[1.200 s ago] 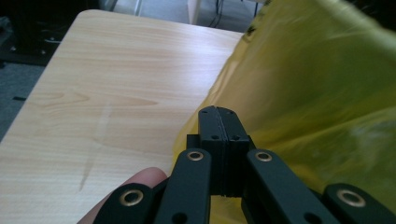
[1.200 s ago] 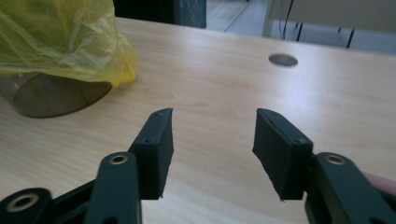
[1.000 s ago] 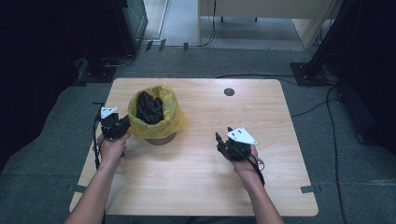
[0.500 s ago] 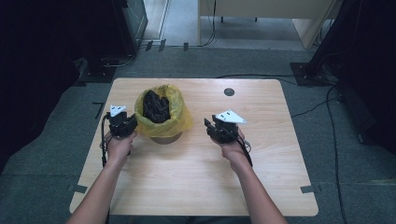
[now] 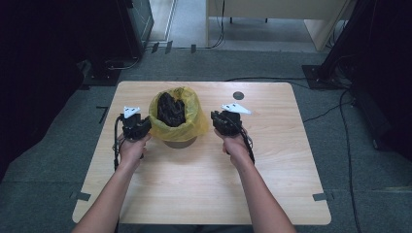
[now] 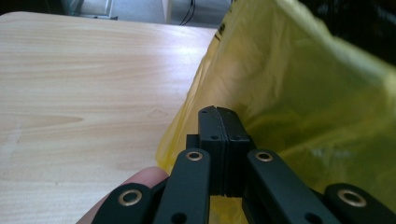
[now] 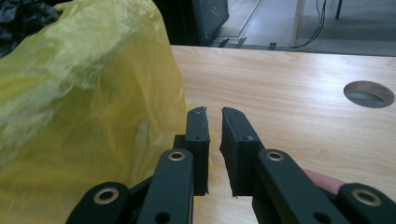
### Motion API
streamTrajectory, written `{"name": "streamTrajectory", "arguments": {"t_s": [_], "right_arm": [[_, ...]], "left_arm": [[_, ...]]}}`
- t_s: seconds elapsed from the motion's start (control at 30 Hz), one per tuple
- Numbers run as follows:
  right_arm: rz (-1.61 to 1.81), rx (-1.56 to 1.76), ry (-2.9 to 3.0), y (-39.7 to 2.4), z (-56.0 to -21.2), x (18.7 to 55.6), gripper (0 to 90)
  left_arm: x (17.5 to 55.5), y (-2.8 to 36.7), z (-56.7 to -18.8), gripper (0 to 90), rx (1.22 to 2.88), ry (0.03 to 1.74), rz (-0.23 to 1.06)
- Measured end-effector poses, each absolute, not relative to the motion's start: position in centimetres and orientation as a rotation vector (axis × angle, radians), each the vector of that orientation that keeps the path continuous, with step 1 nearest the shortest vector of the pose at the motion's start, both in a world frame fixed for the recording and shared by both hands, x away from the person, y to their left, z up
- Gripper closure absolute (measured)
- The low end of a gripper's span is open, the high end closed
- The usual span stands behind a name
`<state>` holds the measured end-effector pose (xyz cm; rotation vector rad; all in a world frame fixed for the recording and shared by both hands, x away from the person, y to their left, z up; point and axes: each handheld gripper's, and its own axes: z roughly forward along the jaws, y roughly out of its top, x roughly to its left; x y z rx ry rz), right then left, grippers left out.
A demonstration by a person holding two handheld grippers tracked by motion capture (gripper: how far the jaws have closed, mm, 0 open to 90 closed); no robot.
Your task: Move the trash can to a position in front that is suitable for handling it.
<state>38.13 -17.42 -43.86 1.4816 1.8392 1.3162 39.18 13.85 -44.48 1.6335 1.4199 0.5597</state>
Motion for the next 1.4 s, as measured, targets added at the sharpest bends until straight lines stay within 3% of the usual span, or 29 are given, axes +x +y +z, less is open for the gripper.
{"name": "streamTrajectory", "arguments": {"t_s": [0.43,0.53,0.67,1.4], "right_arm": [[1.346,1.461,1.852,-14.3,-43.4,40.4,84.1],[1.361,1.478,1.845,-13.9,-43.5,40.5,90.0],[1.373,1.468,1.850,-14.0,-43.4,40.3,90.0],[1.372,1.376,1.870,-18.8,-43.5,33.4,90.0]], "left_arm": [[40.3,13.5,-43.6,90.0,1.629,1.411,0.558],[40.2,13.2,-43.6,90.0,1.637,1.403,0.585],[39.9,12.8,-43.6,90.0,1.643,1.391,0.626],[34.9,8.9,-43.7,90.0,1.703,1.296,0.602]]}}
